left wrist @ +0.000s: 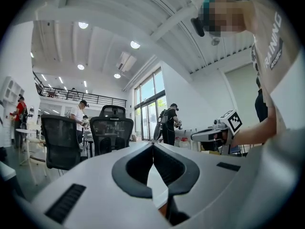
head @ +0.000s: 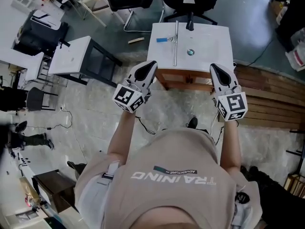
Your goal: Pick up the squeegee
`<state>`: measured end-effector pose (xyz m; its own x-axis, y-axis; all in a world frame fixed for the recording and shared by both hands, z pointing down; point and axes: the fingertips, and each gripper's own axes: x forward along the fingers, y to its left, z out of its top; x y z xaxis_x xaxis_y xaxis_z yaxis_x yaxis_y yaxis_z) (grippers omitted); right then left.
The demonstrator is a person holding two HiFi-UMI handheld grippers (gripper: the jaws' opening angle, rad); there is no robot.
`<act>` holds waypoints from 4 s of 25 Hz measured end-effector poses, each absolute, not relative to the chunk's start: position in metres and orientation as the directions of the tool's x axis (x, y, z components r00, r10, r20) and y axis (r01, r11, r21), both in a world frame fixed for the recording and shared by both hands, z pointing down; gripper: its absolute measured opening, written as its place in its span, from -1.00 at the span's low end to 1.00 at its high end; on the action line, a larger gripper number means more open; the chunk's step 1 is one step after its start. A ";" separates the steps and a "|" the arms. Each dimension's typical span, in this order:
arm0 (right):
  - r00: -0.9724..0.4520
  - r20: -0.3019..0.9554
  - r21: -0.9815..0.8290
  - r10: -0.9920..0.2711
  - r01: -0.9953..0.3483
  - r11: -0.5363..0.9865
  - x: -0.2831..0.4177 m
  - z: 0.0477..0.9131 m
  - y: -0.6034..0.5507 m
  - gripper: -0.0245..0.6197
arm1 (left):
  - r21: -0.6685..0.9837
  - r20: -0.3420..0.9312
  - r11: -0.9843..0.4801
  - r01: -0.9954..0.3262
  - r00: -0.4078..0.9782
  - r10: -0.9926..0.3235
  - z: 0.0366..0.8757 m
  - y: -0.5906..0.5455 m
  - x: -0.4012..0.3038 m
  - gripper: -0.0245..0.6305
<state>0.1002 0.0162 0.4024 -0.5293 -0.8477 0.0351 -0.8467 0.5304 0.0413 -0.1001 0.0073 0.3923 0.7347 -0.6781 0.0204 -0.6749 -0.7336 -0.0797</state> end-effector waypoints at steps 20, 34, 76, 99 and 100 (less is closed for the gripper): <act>-0.581 0.036 0.005 -0.813 -0.814 0.581 0.115 0.415 -0.033 -0.83 | -0.110 0.045 -0.732 -0.673 0.732 -0.680 0.392 -0.039 -0.054 -0.88; -0.550 0.059 0.060 -0.833 -0.831 0.553 0.096 0.404 -0.070 -0.83 | -0.071 0.010 -0.750 -0.657 0.752 -0.659 0.392 -0.080 -0.075 -0.88; -0.528 0.083 0.046 -0.845 -0.845 0.532 0.109 0.427 -0.225 -0.83 | -0.019 0.109 -0.778 -0.628 0.773 -0.626 0.441 -0.231 -0.051 -0.88; -0.571 0.087 0.008 -0.816 -0.819 0.574 0.119 0.438 -0.272 -0.83 | -0.038 0.147 -0.765 -0.643 0.753 -0.641 0.450 -0.283 -0.043 -0.88; -0.566 0.087 0.011 -0.820 -0.822 0.569 0.117 0.435 -0.273 -0.83 | -0.037 0.150 -0.769 -0.638 0.758 -0.635 0.451 -0.285 -0.046 -0.88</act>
<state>0.1165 -0.2726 0.4351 -0.5658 -0.8199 0.0871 -0.8224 0.5688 0.0111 -0.0460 -0.2851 0.4506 0.7577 -0.6352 0.1501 -0.6377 -0.7694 -0.0368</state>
